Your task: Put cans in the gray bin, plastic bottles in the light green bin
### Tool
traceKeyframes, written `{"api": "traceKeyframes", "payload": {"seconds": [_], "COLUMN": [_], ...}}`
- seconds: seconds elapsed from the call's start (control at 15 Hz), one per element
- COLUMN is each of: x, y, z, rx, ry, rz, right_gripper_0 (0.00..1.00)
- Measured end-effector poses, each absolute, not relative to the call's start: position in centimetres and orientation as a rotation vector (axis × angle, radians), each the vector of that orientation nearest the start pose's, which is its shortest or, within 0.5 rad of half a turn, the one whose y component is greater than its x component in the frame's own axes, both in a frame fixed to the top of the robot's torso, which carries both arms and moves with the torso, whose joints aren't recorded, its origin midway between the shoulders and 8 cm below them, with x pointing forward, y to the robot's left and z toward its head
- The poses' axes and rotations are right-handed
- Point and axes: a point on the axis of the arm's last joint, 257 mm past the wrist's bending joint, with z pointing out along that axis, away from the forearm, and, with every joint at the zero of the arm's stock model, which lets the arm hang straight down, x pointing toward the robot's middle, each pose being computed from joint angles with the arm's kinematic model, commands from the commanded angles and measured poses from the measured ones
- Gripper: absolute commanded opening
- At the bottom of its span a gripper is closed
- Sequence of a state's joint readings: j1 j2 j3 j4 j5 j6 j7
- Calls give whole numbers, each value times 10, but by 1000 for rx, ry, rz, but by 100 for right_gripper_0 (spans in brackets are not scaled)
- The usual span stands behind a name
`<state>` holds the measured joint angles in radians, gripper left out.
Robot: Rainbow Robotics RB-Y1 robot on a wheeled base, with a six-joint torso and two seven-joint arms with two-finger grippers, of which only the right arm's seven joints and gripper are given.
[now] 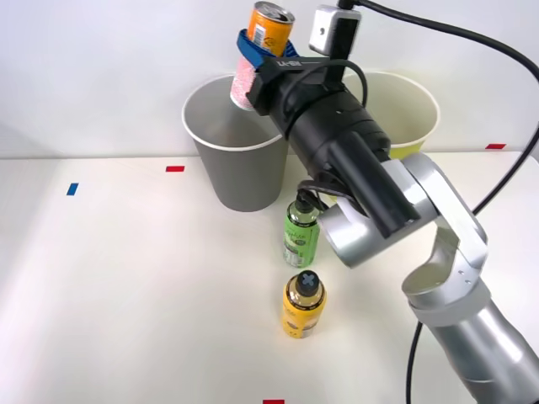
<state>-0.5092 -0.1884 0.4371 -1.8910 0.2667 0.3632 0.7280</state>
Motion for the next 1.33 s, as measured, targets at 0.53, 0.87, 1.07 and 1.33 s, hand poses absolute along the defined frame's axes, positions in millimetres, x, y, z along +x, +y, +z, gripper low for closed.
{"api": "traceKeyframes", "payload": {"seconds": [0.53,0.87,1.07,1.33], "x": [580,596,594,593], "y": [65,81,85,86], "z": [54,33,32,33], "rx": [-333,-378,-386,-385], "ry": [1293,1350,1350,1349], "rz": [531,519,527,532], "right_gripper_0": [0,0,0,53]}}
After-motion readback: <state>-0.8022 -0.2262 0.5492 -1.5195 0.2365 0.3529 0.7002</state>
